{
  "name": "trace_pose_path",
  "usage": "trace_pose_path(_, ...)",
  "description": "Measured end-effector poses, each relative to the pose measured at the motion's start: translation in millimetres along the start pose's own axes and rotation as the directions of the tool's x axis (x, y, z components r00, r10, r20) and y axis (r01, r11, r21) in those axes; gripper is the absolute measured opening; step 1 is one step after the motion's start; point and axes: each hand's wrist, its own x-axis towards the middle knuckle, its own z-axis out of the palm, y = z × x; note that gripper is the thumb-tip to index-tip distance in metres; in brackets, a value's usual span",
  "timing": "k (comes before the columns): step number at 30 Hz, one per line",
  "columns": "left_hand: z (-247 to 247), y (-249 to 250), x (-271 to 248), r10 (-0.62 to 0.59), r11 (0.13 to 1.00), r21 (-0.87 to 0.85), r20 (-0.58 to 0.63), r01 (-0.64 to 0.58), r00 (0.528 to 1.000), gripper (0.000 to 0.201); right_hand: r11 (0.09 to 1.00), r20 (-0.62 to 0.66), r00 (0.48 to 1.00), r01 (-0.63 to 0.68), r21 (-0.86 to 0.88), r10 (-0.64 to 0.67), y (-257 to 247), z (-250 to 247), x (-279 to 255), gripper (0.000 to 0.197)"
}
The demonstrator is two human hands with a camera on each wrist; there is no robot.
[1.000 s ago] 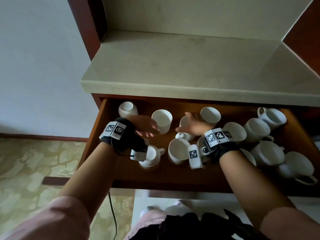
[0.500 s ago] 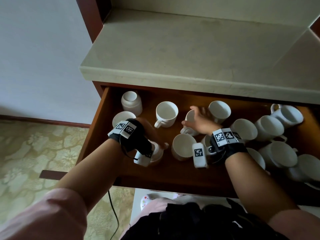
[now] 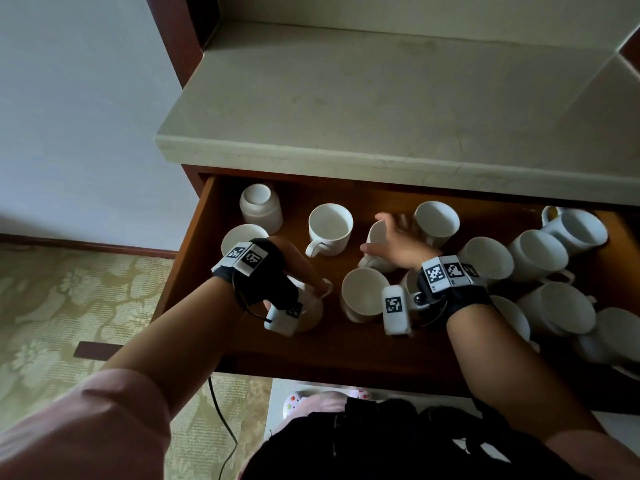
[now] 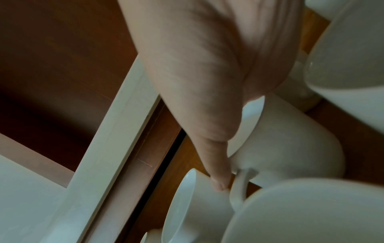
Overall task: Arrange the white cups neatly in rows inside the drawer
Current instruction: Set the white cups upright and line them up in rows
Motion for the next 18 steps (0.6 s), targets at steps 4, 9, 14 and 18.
trace_pose_path(4,-15,2,17,0.054,0.986,0.149,0.16,-0.078,0.986,0.105,1.0,0.001,1.0,-0.008,-0.003,0.008,0,1,2,0.079)
trace_pose_path(9,-30,10,-45,0.306,0.948,-0.135,0.158,-0.287,0.939,0.04,1.0,-0.004,1.0,-0.007,-0.031,0.007,2,2,5,0.079)
trace_pose_path(14,-45,-14,-46,0.597,0.565,-0.705,-0.01,-0.429,0.802,0.077,0.996,-0.004,1.0,-0.017,-0.082,0.017,0,4,8,0.079)
trace_pose_path(18,-48,-19,-44,0.765,0.245,-0.866,-0.103,-0.436,0.636,0.091,0.998,-0.011,1.0,-0.017,-0.064,0.017,0,4,7,0.079)
